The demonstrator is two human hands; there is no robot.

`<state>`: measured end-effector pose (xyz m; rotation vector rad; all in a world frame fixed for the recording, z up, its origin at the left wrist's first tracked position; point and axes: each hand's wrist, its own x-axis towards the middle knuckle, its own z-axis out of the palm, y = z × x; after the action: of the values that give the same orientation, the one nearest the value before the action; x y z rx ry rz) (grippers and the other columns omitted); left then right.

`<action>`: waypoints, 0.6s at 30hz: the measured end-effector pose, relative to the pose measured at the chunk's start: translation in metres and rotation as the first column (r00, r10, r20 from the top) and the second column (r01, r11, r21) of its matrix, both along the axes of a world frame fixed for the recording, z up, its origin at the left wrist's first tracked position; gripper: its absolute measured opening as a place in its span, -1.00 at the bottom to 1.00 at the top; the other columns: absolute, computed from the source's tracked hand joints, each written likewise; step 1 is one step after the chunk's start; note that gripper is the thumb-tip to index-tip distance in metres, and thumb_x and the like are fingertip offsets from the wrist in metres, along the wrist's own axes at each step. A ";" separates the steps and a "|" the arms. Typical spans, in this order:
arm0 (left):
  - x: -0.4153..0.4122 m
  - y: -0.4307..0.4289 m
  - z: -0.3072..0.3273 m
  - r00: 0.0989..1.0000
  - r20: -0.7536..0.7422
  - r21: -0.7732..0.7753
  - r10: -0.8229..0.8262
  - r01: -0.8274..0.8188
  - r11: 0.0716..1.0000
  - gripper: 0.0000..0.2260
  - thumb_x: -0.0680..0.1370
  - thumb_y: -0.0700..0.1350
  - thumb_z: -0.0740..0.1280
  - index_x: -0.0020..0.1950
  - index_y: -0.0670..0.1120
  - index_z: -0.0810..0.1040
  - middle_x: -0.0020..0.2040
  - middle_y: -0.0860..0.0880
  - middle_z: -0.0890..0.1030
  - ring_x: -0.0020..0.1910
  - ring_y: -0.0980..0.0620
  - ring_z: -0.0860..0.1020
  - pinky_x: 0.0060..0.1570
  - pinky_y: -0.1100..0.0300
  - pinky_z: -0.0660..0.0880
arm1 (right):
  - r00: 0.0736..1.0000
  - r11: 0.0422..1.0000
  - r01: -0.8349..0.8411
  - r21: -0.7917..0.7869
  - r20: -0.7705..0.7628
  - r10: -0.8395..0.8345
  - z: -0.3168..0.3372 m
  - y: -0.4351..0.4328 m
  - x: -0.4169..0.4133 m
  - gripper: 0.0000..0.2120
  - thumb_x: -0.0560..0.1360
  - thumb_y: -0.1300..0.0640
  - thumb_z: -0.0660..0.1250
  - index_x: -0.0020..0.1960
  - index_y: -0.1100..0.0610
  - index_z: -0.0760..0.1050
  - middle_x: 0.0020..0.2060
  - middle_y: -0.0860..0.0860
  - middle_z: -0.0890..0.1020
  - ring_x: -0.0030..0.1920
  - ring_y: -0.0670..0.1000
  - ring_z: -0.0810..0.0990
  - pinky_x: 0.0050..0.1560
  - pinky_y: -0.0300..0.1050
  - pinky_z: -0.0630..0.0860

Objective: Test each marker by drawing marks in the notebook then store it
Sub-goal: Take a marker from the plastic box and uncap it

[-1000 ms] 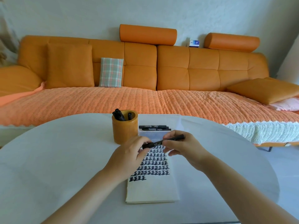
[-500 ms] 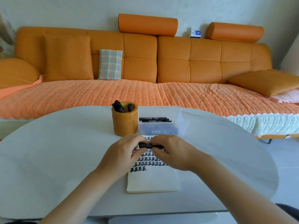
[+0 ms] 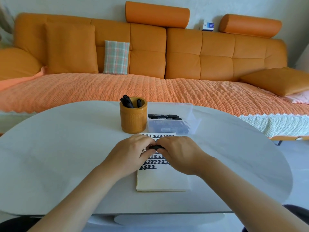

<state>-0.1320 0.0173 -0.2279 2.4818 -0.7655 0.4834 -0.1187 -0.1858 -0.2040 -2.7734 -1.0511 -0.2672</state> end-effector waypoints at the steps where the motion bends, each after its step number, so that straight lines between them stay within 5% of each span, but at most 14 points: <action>1: 0.000 -0.001 0.000 1.000 0.001 -0.009 -0.002 0.002 1.000 -0.87 0.57 0.01 0.32 0.09 0.04 0.55 -0.04 0.15 0.58 -0.05 0.17 0.49 -0.18 0.18 0.48 | 1.000 1.000 0.002 0.010 0.014 -0.002 0.000 0.001 -0.001 -0.76 0.65 -0.05 0.07 0.01 -0.01 0.48 -0.22 -0.09 0.59 -0.29 0.02 0.46 -0.30 -0.01 0.41; 6: 0.000 -0.003 0.002 1.000 -0.030 -0.061 0.009 -0.011 0.998 -0.90 0.60 -0.01 0.27 0.07 0.03 0.54 -0.08 0.18 0.53 -0.09 0.20 0.47 -0.20 0.32 0.41 | 0.998 0.999 0.026 0.031 0.060 -0.028 0.000 0.002 -0.001 -0.73 0.66 -0.11 0.05 0.02 -0.05 0.48 -0.35 -0.15 0.45 -0.38 0.00 0.37 -0.44 -0.13 0.18; 13: 0.001 -0.003 0.002 0.994 -0.106 -0.160 -0.025 0.008 0.987 -0.91 0.59 -0.05 0.30 0.06 0.05 0.56 -0.09 0.21 0.54 -0.06 0.20 0.52 -0.16 0.33 0.45 | 0.997 0.997 0.073 0.020 0.006 -0.073 0.001 0.003 -0.004 -0.73 0.66 -0.13 0.04 0.03 -0.04 0.44 -0.32 -0.11 0.52 -0.35 0.04 0.43 -0.38 -0.06 0.32; 18: 0.004 0.002 0.001 0.999 0.036 -0.080 0.017 -0.014 0.997 -0.89 0.55 -0.04 0.35 0.06 0.02 0.55 -0.10 0.14 0.55 -0.11 0.17 0.49 -0.23 0.22 0.47 | 0.979 0.993 0.093 0.066 -0.187 -0.079 0.005 0.006 -0.002 -0.75 0.67 -0.03 0.07 -0.04 0.05 0.44 -0.27 -0.06 0.54 -0.27 0.04 0.49 -0.24 0.03 0.43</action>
<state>-0.1282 0.0191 -0.2267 2.4128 -0.7279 0.5550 -0.1207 -0.1800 -0.1994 -2.7181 -0.8603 -0.0572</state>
